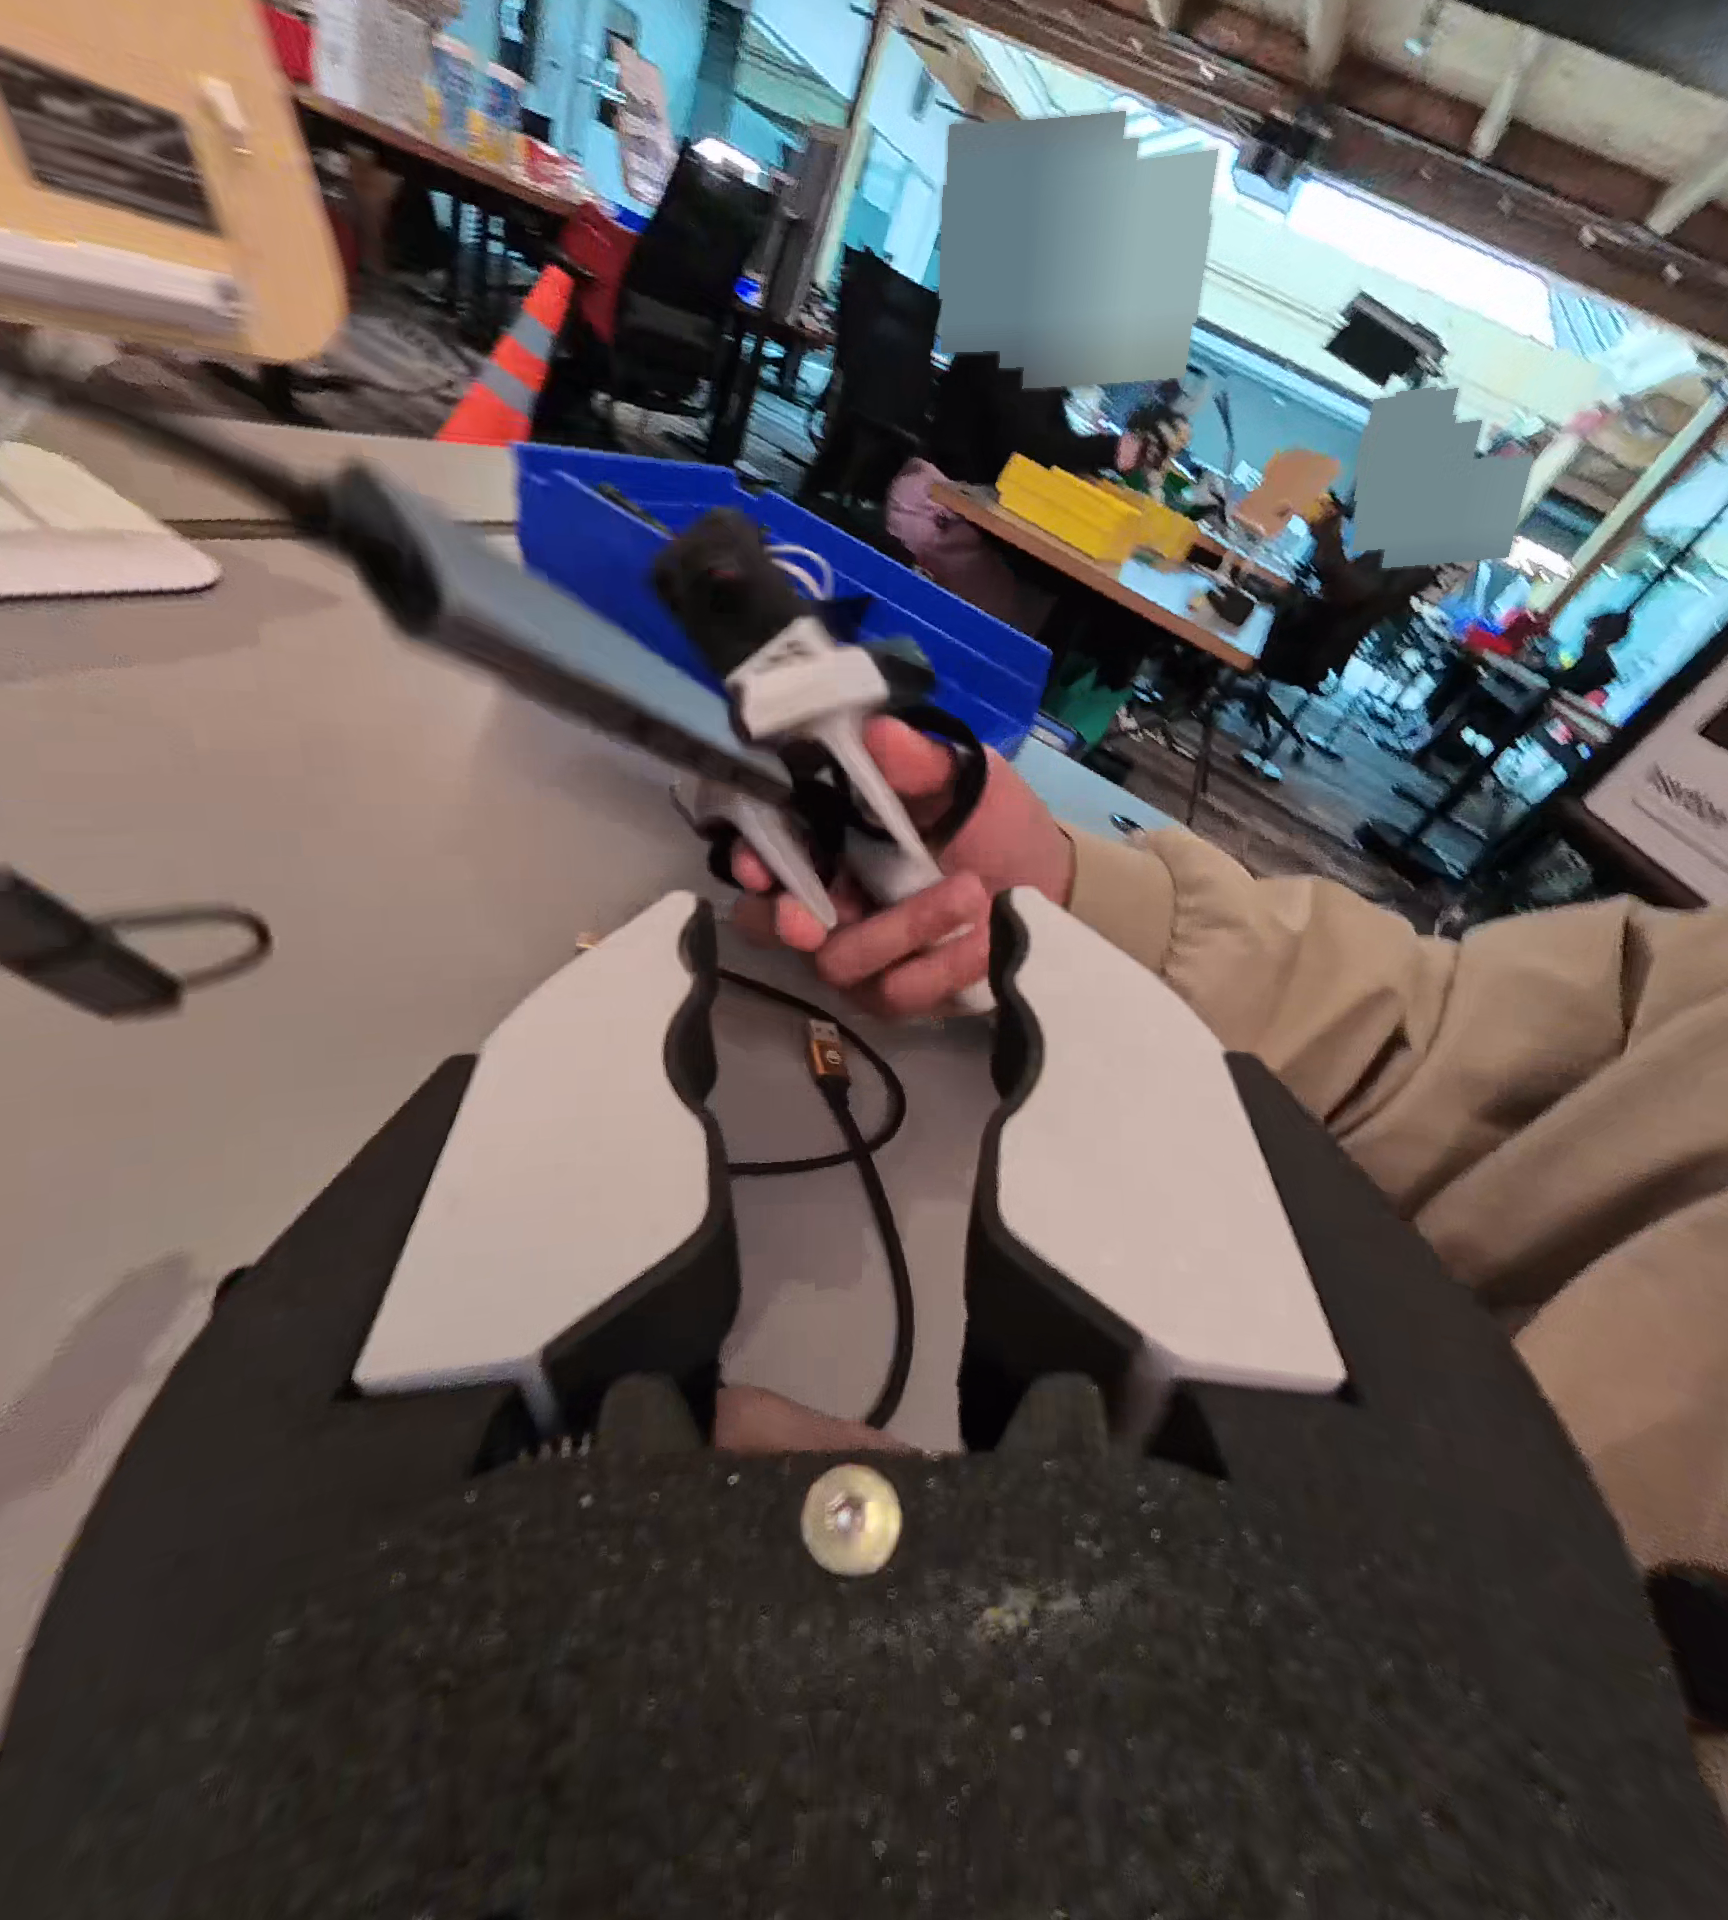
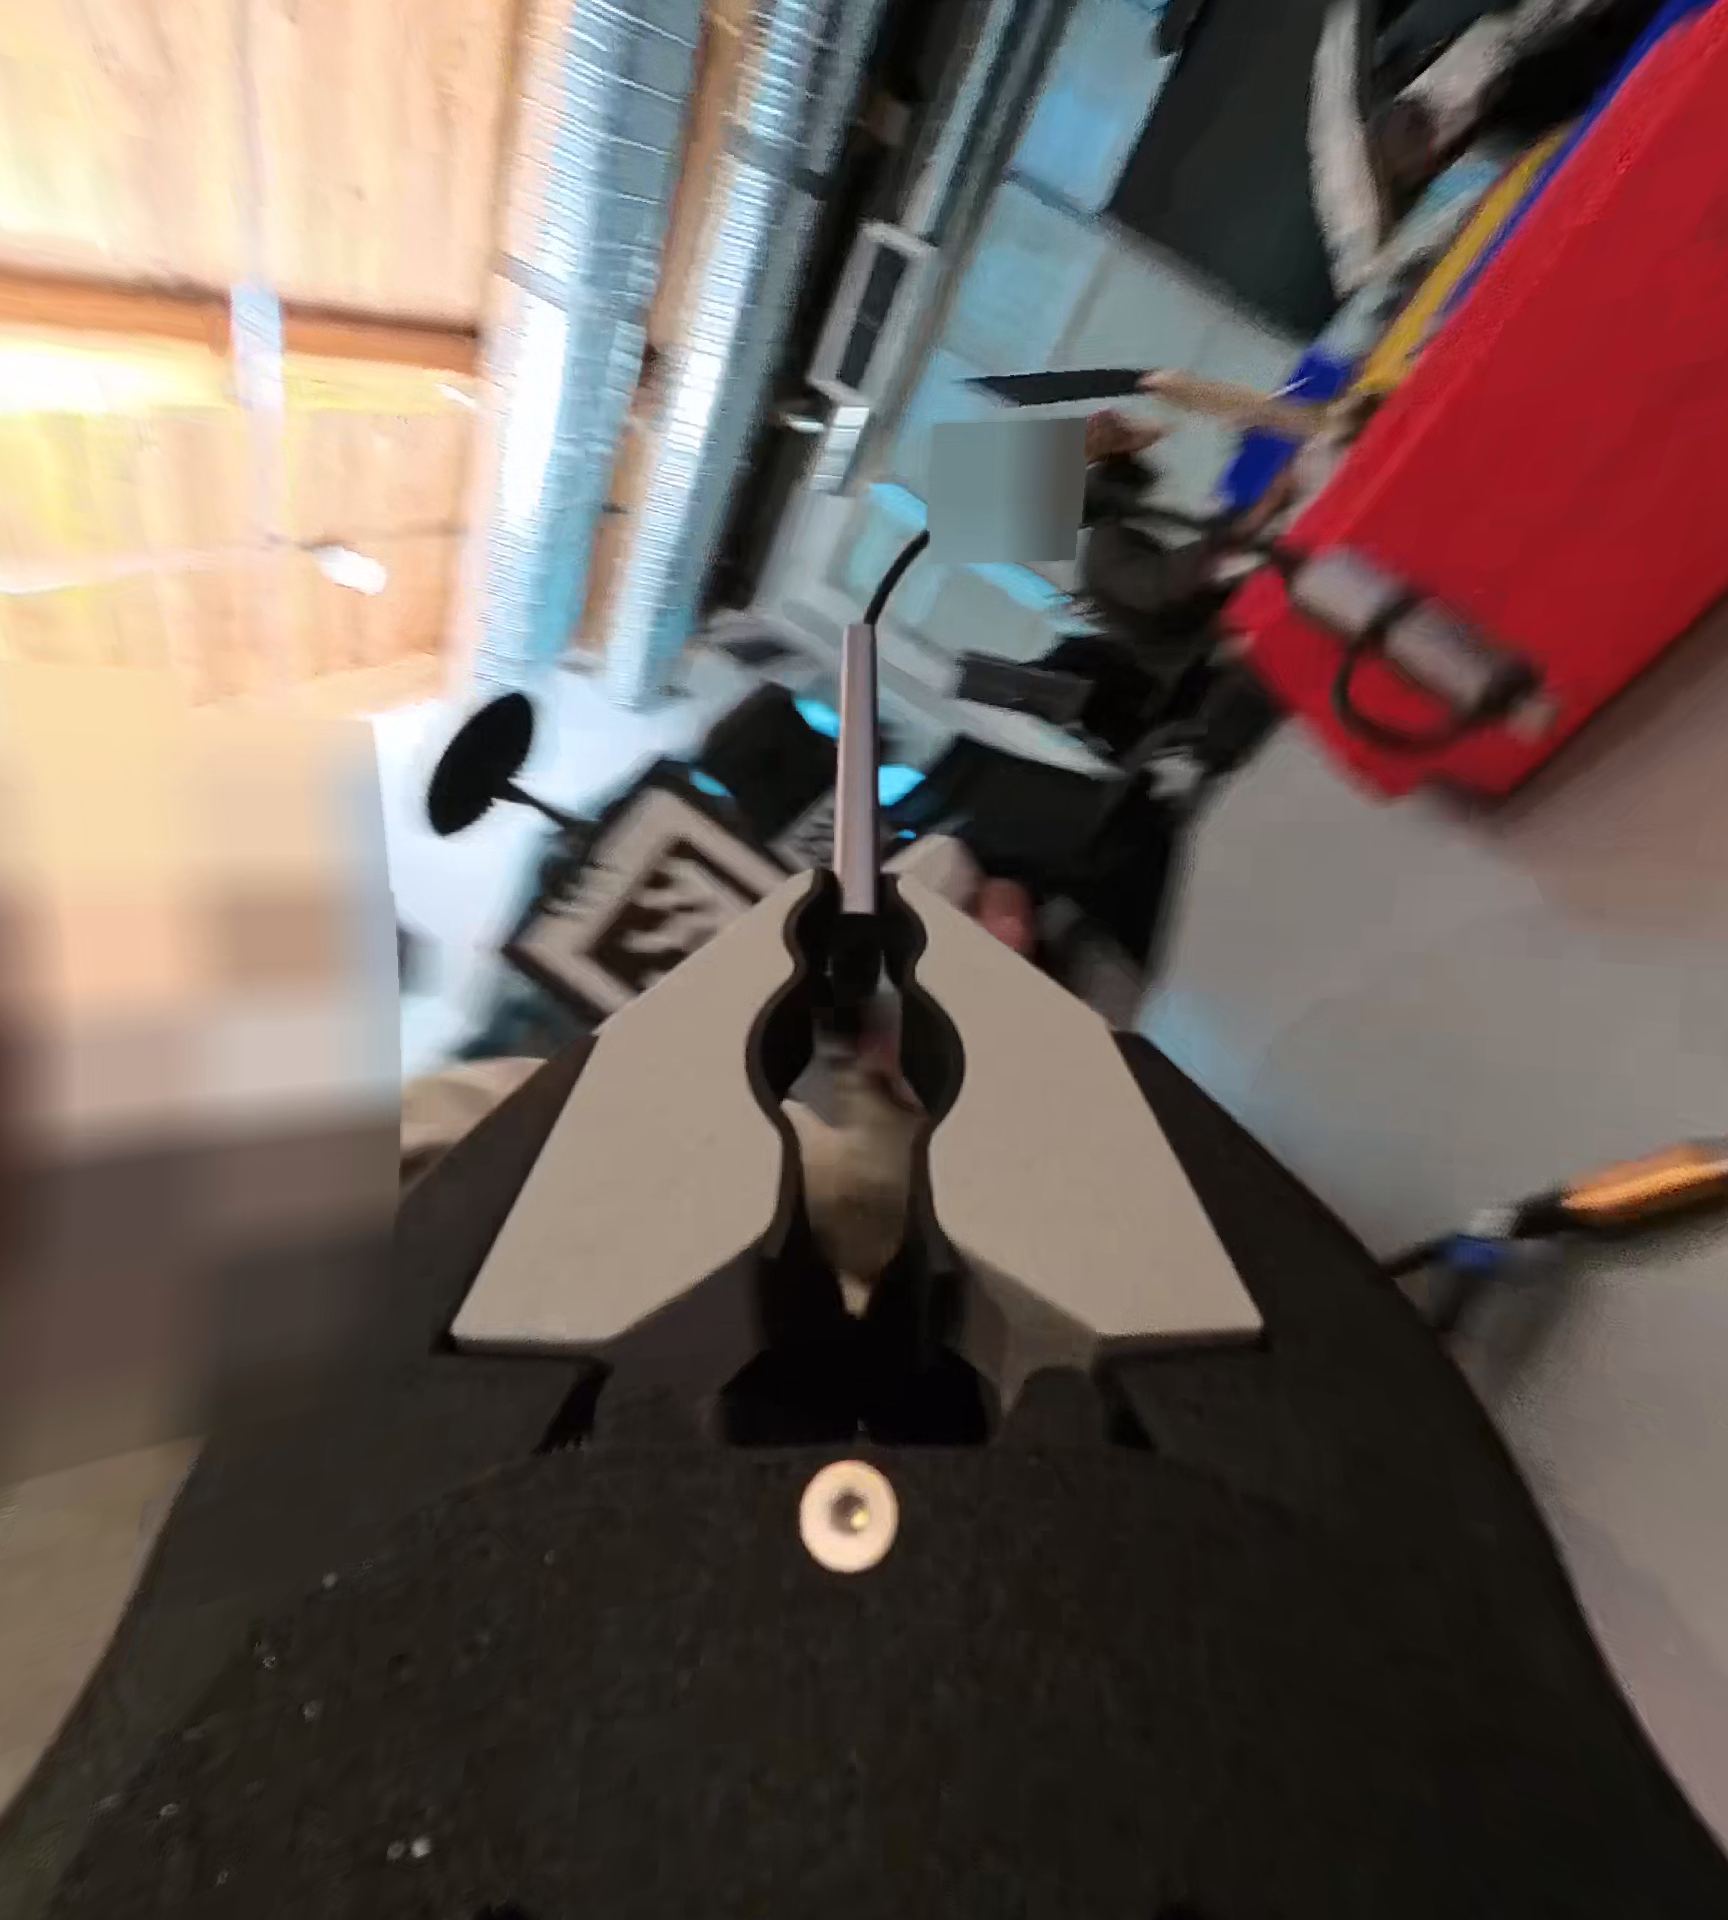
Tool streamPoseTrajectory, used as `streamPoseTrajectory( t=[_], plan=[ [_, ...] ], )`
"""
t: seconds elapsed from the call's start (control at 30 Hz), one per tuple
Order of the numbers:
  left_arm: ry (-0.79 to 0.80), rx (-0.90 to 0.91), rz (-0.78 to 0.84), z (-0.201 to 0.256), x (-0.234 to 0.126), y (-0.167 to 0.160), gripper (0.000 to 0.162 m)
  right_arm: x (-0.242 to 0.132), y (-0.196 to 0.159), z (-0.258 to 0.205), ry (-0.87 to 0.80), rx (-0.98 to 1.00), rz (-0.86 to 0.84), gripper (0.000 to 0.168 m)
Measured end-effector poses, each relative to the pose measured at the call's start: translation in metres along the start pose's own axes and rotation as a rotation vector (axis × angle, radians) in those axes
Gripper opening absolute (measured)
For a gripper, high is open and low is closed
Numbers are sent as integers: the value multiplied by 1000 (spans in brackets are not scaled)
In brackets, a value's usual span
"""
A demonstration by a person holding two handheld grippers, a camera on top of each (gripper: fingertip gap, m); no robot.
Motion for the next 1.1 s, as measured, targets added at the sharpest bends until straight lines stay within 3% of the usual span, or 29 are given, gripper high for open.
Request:
streamPoseTrajectory(
  t=[0.03, 0.13, 0.27, 0.37, 0.43, 0.5, 0.6, 0.73, 0.8, 0.9, 0.97, 1.1],
  plan=[
    [33, -26, -9, -6, -3, 0, 48, 0, 1, 5, -95, -131, 23, 8],
    [149, -13, -126, -24, -11, -14, 46, -3, 8, 6, -409, -685, 90, 7],
    [404, 282, -283, -48, -18, -25, 43, -5, 7, 12, -956, -1390, -60, 8],
    [429, 383, -366, -47, -15, -33, 37, -6, 1, 25, -1224, -1838, -281, 8],
    [349, 193, -337, -45, -10, -36, 37, -3, -5, 32, -1334, -2115, -379, 8],
    [253, -66, -288, -46, -3, -36, 45, 3, -11, 40, -1394, -2267, -484, 8],
    [171, -397, -148, -59, 4, -25, 46, 20, -21, 35, -1376, -2457, -446, 7],
    [115, -539, -56, -70, 10, -20, 43, 35, -32, 29, -1342, -2586, -405, 7],
    [120, -546, -23, -73, 9, -22, 23, 35, -33, 32, -1349, -2585, -387, 8],
    [38, -597, 26, -73, 7, -22, 16, 33, -33, 35, -1307, -2588, -314, 9],
    [0, -587, 59, -72, 5, -21, 11, 30, -37, 40, -1260, -2439, -275, 15],
    [9, -473, 131, -75, -5, -15, 9, 24, -31, 27, -1087, -1899, -94, 35]
  ],
)
Point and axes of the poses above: each gripper's, where its closed fingertips meet, x out along the fingers, y out of its top, z = x × y across the jaws, the point moved 4 cm from there along -x, back along the fingers, and after that the axes turned 14 degrees about x, right-handed, at the moved point
